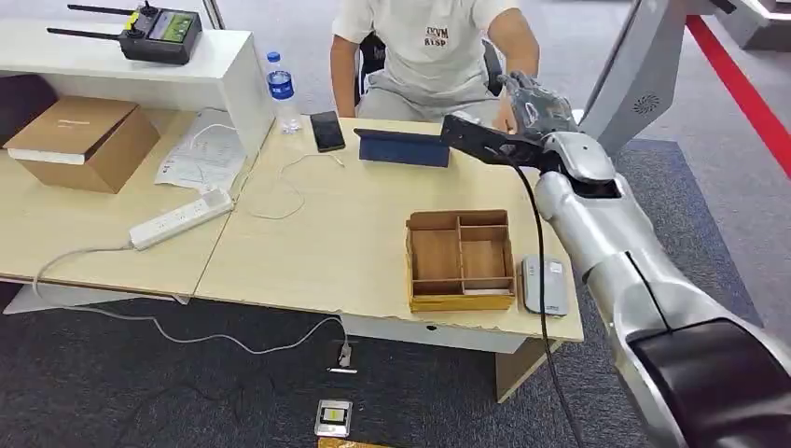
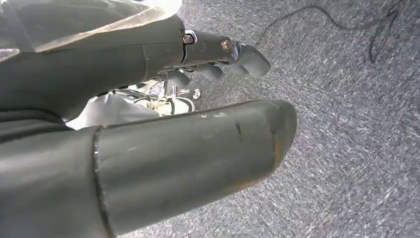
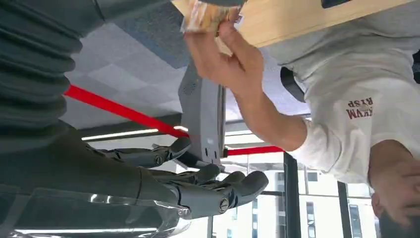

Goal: Pass the card to the sensor for recognition and then transmit it.

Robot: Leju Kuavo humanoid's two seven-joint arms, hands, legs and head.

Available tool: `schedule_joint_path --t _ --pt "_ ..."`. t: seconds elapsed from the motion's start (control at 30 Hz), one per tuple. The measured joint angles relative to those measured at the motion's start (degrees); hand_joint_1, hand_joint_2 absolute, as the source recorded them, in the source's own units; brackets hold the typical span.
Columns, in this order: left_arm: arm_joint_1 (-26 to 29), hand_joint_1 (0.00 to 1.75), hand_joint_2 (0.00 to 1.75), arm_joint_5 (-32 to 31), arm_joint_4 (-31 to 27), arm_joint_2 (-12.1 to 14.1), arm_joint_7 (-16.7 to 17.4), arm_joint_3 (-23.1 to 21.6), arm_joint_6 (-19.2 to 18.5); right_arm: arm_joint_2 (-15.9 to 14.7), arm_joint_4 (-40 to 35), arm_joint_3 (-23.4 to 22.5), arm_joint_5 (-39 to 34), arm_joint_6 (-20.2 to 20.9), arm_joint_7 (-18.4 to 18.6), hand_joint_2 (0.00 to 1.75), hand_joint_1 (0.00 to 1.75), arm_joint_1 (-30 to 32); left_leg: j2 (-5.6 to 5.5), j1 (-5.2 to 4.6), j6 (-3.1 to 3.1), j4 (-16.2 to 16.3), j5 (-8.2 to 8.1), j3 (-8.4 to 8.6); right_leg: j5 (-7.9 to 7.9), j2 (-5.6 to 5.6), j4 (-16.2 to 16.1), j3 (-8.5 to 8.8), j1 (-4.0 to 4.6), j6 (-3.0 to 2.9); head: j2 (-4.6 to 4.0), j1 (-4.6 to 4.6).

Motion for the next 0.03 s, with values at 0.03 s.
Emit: schedule_joint_path --t 0.03 --pt "0.0 0.0 0.0 0.0 0.0 0.0 0.1 0.0 0.0 0.0 0.0 0.0 0.2 -0.3 -0.3 0.0 0.0 0.0 0.0 0.0 0.0 0.0 0.0 0.0 0.0 0.0 0.0 0.0 0.0 0.0 0.0 0.02"
